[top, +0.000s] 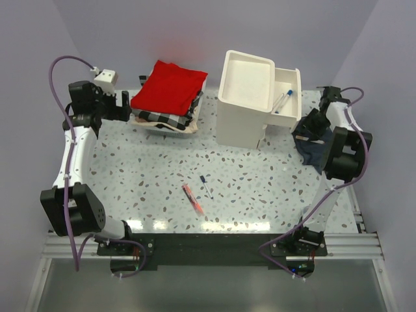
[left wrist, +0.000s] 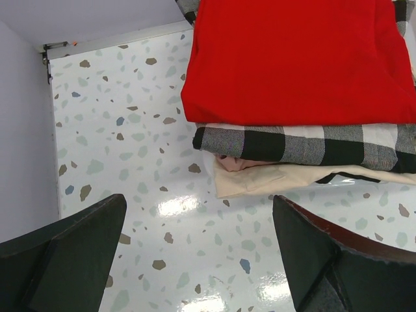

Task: Sort the stationery into containers
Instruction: Pick up the pen from the corner of the board.

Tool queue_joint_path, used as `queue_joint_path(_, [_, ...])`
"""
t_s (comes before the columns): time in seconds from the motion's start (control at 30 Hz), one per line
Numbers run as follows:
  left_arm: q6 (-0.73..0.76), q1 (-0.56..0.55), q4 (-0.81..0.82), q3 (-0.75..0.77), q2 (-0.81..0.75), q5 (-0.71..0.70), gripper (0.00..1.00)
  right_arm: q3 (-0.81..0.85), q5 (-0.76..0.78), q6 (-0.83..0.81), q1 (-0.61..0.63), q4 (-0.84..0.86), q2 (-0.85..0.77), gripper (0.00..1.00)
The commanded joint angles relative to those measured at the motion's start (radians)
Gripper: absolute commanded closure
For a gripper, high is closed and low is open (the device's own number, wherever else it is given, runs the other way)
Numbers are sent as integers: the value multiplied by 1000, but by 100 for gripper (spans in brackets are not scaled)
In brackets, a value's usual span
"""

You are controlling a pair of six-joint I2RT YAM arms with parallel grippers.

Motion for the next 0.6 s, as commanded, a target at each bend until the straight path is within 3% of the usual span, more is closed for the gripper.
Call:
queue_joint_path(0.0, [31, -3, -8, 33, 2, -19, 0, 33, 18, 19, 8, 7, 30, 49])
queue_joint_path(0.23, [35, -7, -9, 33, 14, -24, 0, 82, 7, 10, 14, 21, 89, 61])
queue_joint_path(0.57, [46, -29, -3, 40, 37, -31, 0, 107, -45, 14, 17, -4, 15, 61])
